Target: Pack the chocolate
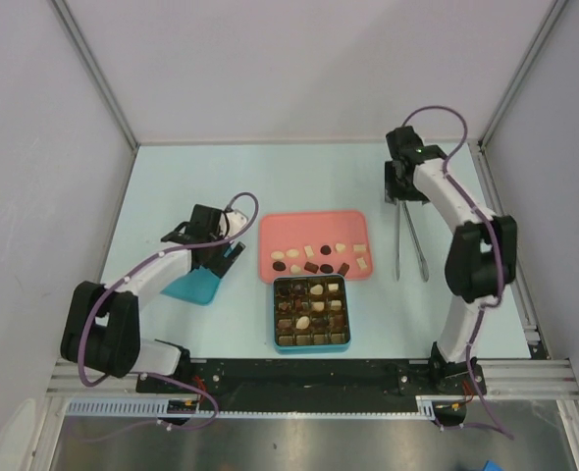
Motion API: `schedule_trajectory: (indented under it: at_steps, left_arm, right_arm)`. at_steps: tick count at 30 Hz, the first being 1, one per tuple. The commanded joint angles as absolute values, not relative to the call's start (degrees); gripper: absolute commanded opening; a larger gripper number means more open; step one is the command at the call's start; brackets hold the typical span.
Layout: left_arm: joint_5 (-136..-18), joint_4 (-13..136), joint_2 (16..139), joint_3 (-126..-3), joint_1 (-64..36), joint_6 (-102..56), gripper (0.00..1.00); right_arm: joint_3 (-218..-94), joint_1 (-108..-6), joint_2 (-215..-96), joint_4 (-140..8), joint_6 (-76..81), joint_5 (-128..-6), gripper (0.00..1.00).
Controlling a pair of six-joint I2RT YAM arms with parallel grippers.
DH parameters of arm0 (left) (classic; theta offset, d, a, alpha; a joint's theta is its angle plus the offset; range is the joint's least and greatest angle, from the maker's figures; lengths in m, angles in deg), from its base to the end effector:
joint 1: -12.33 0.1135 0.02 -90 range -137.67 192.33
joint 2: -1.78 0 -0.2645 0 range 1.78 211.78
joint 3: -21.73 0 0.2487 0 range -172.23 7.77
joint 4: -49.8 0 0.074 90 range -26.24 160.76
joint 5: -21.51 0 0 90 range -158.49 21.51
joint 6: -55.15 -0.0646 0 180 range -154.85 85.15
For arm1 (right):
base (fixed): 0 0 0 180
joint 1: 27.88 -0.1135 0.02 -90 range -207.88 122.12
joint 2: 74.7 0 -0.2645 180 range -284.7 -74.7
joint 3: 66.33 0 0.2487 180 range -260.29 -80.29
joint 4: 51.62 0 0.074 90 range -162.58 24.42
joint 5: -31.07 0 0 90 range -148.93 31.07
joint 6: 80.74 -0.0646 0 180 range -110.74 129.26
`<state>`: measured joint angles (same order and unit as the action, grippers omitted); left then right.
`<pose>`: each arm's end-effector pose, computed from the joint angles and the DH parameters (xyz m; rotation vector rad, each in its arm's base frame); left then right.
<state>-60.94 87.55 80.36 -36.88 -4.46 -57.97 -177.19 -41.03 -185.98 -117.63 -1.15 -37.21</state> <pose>0.2658 -0.0713 0.1711 0.8337 2.4405 0.2111 0.4127 0.0719 0.2353 0.0425 2.6412 -0.3833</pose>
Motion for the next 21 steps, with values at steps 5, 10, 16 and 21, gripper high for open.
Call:
schedule_trajectory:
  at_steps: [5, 10, 16, 21]
  left_arm:
    - [-61.7, 87.7, 85.6, -38.5, -6.2, -57.3, 0.78]
    - [-63.7, 89.4, 86.8, -39.1, -7.1, -56.6, 0.78]
    - [-64.3, 89.6, 87.2, -38.7, -7.7, -56.4, 0.76]
    - [-67.1, 89.5, 90.2, -38.8, -7.7, -56.6, 0.61]
  right_arm:
    - [-168.4, -50.5, -161.9, -105.0, -3.1, -34.9, 0.64]
    - [-159.5, -54.8, -154.9, -104.6, -4.4, -35.0, 0.64]
    - [-154.1, -57.5, -149.1, -104.8, -5.2, -33.4, 0.61]
    - [-152.5, -59.7, -145.6, -106.5, -6.5, -32.3, 0.58]
